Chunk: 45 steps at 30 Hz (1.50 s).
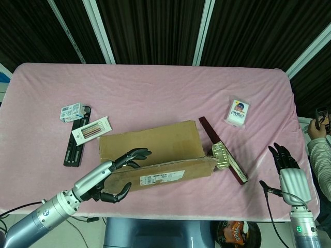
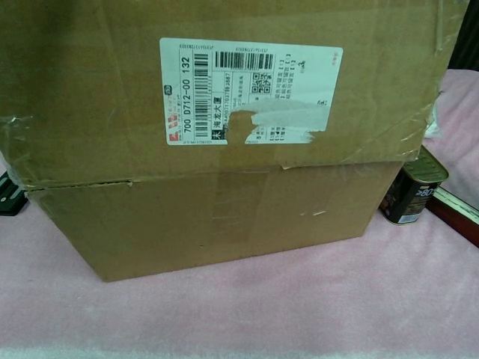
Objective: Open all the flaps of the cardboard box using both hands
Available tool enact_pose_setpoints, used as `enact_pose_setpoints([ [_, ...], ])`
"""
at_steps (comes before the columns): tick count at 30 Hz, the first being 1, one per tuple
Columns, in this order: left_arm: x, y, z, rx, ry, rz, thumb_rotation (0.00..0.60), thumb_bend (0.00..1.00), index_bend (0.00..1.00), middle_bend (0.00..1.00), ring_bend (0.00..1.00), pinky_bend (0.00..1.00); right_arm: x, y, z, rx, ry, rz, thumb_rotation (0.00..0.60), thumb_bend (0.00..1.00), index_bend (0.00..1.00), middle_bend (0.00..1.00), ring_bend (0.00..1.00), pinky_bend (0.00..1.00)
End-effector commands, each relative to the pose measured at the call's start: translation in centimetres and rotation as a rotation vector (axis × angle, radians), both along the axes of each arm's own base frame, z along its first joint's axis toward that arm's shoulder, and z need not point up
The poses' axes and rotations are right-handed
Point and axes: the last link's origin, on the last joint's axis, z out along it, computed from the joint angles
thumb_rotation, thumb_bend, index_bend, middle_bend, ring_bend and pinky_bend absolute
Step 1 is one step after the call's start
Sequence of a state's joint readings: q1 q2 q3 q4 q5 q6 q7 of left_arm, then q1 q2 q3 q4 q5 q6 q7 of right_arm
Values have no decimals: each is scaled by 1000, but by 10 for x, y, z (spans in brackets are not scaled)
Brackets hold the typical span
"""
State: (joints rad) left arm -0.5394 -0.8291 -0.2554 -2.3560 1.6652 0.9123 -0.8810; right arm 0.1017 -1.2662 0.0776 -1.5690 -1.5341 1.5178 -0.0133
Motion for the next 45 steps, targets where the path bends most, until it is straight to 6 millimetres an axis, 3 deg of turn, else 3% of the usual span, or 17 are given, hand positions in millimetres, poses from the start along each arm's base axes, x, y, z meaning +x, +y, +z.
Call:
enact_pose_setpoints([
  [1, 3, -4, -3, -32, -14, -19, 600, 589, 18, 77, 98, 248, 0, 0, 0, 0, 0, -1, 600, 207, 0, 0, 0, 223],
  [12, 6, -16, -6, -105, -55, -58, 600, 587, 18, 77, 98, 247, -1, 0, 0, 1, -2, -4, 600, 207, 0, 0, 0, 223],
  [21, 9, -17, 8, -75, -89, -89, 600, 586, 18, 77, 98, 247, 0, 0, 0, 2, -4, -7, 600, 207, 0, 0, 0, 222],
  [35, 1, -24, 9, -96, -48, -89, 600, 580, 19, 77, 98, 246, 0, 0, 0, 1, -4, -10, 600, 208, 0, 0, 0, 223],
  [39, -8, -16, 14, -3, 25, -63, 600, 469, 19, 76, 98, 234, -1, 0, 1, 1, -4, -12, 600, 209, 0, 0, 0, 223],
  [45, -43, -2, 25, 321, 328, 8, 600, 295, 19, 61, 83, 199, -1, -1, 1, 1, -7, -15, 600, 209, 0, 0, 0, 222],
])
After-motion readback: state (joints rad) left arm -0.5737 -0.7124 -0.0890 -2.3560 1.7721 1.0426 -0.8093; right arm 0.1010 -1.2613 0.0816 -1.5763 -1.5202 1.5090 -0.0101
